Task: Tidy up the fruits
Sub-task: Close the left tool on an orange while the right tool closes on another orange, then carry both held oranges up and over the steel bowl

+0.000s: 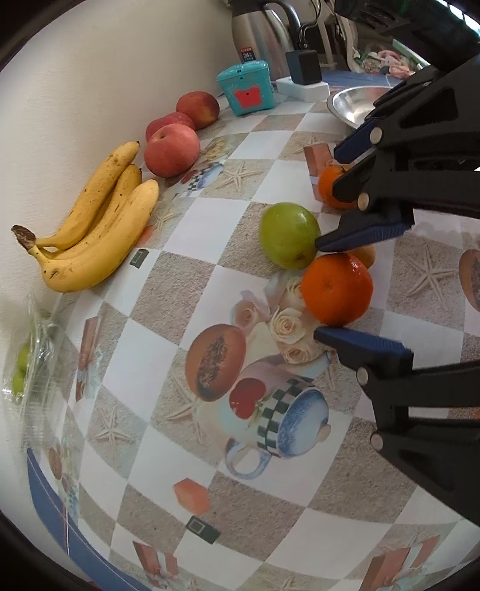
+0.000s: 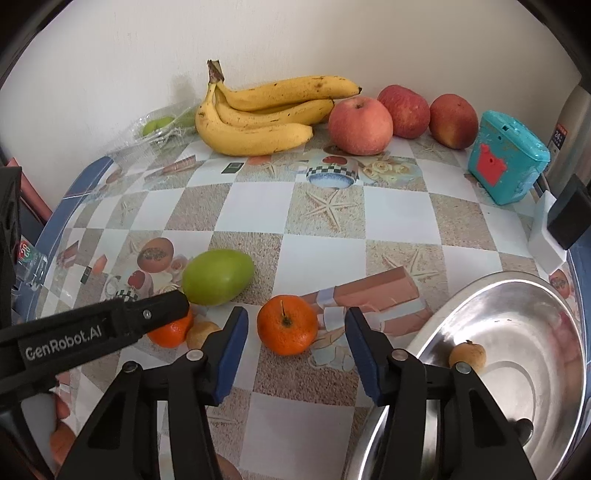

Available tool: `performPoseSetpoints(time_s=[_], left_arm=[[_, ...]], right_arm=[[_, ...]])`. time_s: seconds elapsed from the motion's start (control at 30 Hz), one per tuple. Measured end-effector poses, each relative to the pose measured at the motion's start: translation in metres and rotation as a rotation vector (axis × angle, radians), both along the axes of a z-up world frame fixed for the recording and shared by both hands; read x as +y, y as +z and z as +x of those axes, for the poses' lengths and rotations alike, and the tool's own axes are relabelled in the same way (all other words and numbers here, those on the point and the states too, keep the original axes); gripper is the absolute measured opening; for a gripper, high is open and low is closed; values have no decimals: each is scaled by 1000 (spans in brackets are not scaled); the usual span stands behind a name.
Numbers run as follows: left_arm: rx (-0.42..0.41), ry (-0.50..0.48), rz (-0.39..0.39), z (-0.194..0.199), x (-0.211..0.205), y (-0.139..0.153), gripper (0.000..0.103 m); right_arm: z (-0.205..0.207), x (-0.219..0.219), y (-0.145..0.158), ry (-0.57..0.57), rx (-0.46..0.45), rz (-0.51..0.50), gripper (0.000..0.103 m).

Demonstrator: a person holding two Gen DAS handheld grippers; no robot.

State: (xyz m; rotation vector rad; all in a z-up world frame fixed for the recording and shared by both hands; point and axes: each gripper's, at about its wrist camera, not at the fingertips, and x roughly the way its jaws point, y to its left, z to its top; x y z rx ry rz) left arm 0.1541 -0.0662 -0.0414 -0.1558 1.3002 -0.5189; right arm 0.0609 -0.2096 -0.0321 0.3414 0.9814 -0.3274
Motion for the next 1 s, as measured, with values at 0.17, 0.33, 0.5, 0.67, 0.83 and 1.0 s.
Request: performPoseSetpoints(time_s=[0.17,0.33,0.5,0.67,0.83,1.0], left_arm=[[8,8,-13,1,1,-1,43],[8,12,-15,1,1,-1,43],[12,13,-16,2,2,0,43],[15,18,-18,2,2,0,43],[16,22,-18,3,3,1,43],[9,28,-27,3,4,7,42]], right_arm=[[5,2,-8,8,16,-4,50],[7,2,-15,11,25,4,45],[8,2,-15,8,25,6,45],[9,4,-15,17,21,11,38],[8,3,-15,15,22,20,37],[5,2,-12,13,18,22,37]])
